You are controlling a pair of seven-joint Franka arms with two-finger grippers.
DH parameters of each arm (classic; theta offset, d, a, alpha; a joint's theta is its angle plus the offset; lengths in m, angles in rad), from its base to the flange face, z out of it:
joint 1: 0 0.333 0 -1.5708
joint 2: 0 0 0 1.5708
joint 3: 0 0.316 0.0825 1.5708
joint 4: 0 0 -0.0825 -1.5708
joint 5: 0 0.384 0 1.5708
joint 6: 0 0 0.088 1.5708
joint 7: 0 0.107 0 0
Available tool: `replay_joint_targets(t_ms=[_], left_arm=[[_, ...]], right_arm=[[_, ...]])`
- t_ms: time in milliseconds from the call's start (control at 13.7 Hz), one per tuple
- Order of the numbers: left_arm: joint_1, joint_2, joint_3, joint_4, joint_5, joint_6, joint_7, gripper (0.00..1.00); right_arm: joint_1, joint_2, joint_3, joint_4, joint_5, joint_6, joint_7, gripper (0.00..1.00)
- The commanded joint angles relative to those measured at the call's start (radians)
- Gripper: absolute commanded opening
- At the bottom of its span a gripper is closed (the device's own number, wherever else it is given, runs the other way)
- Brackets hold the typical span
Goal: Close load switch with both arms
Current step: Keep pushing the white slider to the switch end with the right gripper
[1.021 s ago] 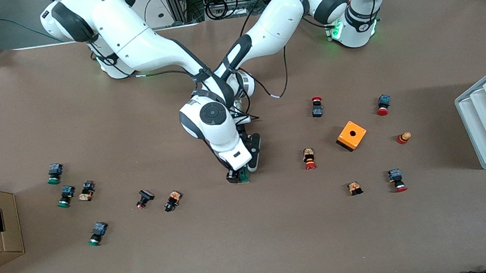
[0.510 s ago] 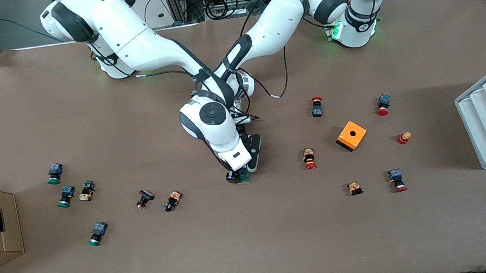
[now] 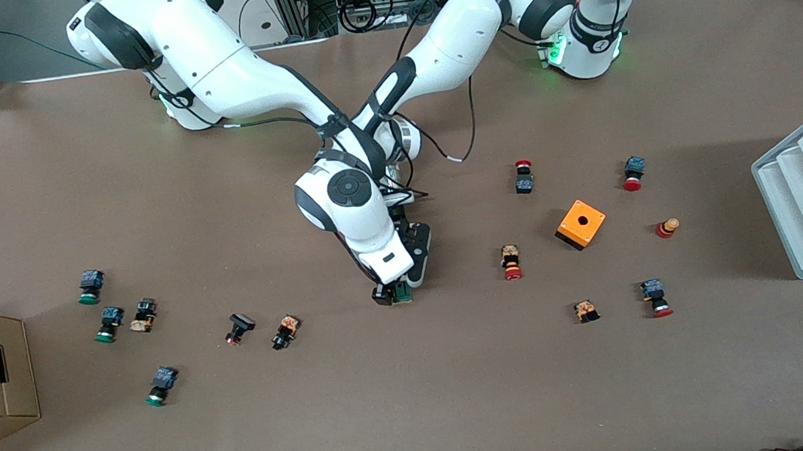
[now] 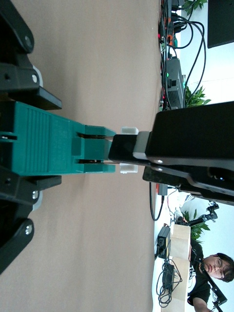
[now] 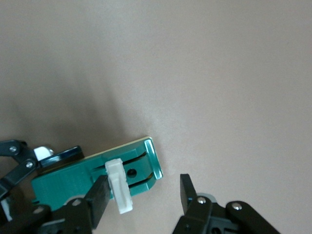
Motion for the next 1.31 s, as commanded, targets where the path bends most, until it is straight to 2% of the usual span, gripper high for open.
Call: replay_joint_targets(t_ms=[0, 1240], left_arm=[[-0.008, -0.004, 0.005, -0.005, 0.013, -0.013, -0.018, 0.62], [-0.008, -0.004, 0.005, -0.005, 0.013, -0.013, -0.019, 0.62]], right_arm=[[-0.007, 0.008, -0.002, 0.035, 0.005, 0.021, 0.010, 0.66], [-0.008, 0.067, -0.025, 0.096, 0.005, 0.042, 0.013, 0.66]])
